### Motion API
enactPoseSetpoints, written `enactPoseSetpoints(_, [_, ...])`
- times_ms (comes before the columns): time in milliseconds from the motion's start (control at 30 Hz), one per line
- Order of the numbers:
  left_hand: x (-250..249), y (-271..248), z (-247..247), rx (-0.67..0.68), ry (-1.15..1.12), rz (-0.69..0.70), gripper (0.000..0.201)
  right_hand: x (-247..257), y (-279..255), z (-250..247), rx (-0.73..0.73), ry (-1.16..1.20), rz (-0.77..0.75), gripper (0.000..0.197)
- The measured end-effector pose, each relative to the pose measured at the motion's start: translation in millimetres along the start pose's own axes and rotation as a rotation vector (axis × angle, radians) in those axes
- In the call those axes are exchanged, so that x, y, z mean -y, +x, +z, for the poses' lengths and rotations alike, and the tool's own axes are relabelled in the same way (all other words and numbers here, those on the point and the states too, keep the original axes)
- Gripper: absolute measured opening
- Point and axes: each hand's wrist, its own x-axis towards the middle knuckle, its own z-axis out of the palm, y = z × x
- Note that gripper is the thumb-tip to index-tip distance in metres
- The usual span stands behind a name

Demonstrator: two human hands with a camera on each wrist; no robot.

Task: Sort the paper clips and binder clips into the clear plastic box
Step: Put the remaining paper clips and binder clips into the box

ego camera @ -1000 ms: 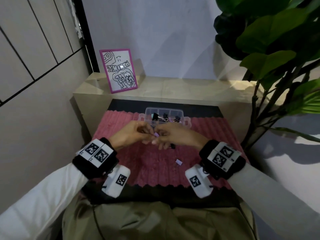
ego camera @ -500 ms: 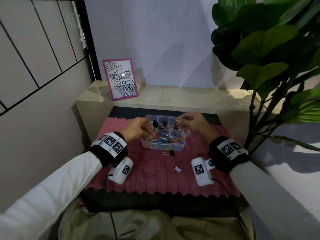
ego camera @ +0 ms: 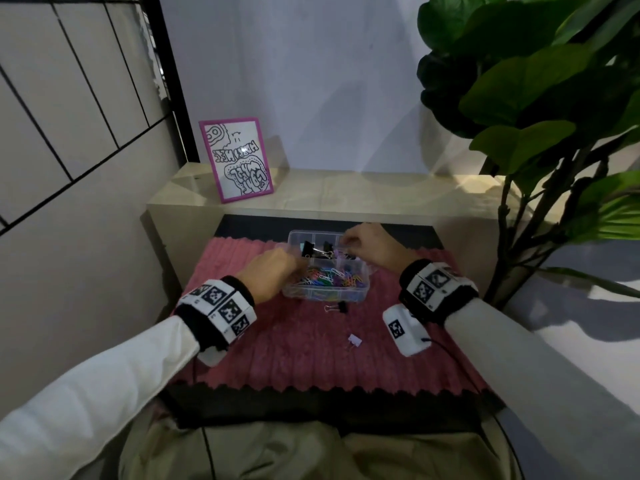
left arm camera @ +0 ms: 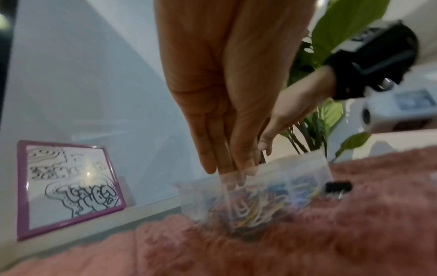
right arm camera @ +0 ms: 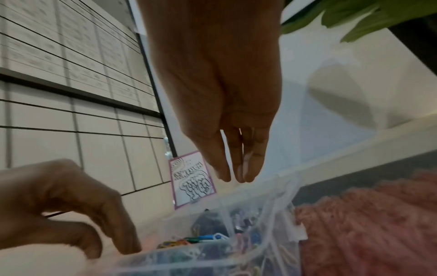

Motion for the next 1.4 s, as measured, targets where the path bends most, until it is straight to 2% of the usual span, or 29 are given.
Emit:
enactPoseSetpoints(133, [-5.6, -5.6, -12.6, -0.098, -0.192, -0.082, 0.022, 12.8, -51.2, -3.7, -0.059, 0.137, -0.234, 0.011])
enactPoseSetpoints(167, [-8.6, -8.2, -13.8, -0.148, -0.244, -0.100, 0.021, 16.2, -65.6, -2.2, -0.025, 0.155, -0.255, 0.009])
enactPoseSetpoints(233, [-20.7, -14.1, -7.9, -0.209, -0.313, -0.092, 0.017, 20.0, -87.4, 7.3, 0.133, 0.136, -0.194, 0.009])
enactPoseSetpoints(267, [-30.1, -17.0, 0.5, -0.182, -0.335, -0.054, 0.016, 21.1, -94.1, 15.0, 0.224, 0.100, -0.148, 0.011])
enactPoseSetpoints(333, [-50.7, -17.5, 24.1, -0.040, -0.289, 0.039, 0.016, 20.2, -102.3, 33.0, 0.336, -0.012, -0.102, 0.024])
enactPoseSetpoints(400, [-62.5, -10.2, 43.7, 0.078, -0.149, 0.066, 0.025, 18.7, -108.3, 46.7, 0.342, -0.086, -0.100, 0.030])
enactPoseSetpoints(533, [-67.0, 7.4, 47.2, 0.215, 0.117, -0.019, 0.037, 15.0, -121.8, 54.3, 0.290, -0.009, -0.111, 0.017])
enactPoseSetpoints(600, [-68.7, 10.1, 49.6, 0.264, 0.196, -0.019, 0.042, 10.7, -127.5, 51.6, 0.237, 0.145, -0.018, 0.007])
enactPoseSetpoints(733, [-66.4, 8.4, 52.9, 0.269, 0.127, -0.076, 0.044, 2.6, -135.8, 39.2, 0.052, 0.800, 0.330, 0.016])
enactPoseSetpoints(833, [-61.8, 5.3, 48.1, 0.293, 0.070, -0.079, 0.047, 5.9, -139.3, 35.6, 0.025, 1.212, 0.514, 0.017])
enactPoseSetpoints(933, [-68.1, -0.3, 31.6, 0.198, -0.062, -0.062, 0.027, 15.9, -137.8, 40.5, 0.028, 1.515, 0.630, 0.015])
enactPoseSetpoints(1033, [-82.4, -7.5, 17.3, 0.013, -0.144, 0.040, 0.019, 26.0, -128.6, 47.4, 0.048, 1.806, 0.727, 0.042])
enactPoseSetpoints(1133, [-91.0, -12.8, 14.4, 0.006, -0.126, 0.057, 0.023, 39.7, -118.9, 48.2, 0.120, 2.019, 0.675, 0.042])
enactPoseSetpoints(1200, [-86.4, -13.5, 11.6, -0.068, -0.162, 0.042, 0.026, 44.8, -111.6, 52.2, 0.076, 2.057, 0.664, 0.035])
enactPoseSetpoints(1267, [-75.9, -19.3, 1.7, -0.220, -0.329, -0.044, 0.027, 47.8, -107.7, 57.2, 0.041, 2.095, 0.727, 0.027])
enactPoseSetpoints(1333, [-57.7, -31.9, -8.8, -0.343, -0.517, -0.191, 0.023, 50.2, -104.1, 56.9, 0.071, 2.068, 0.747, 0.016])
enactPoseSetpoints(1400, [-36.5, -46.5, -13.7, -0.370, -0.596, -0.336, 0.020, 50.0, -93.0, 43.2, 0.084, 2.026, 0.668, 0.012])
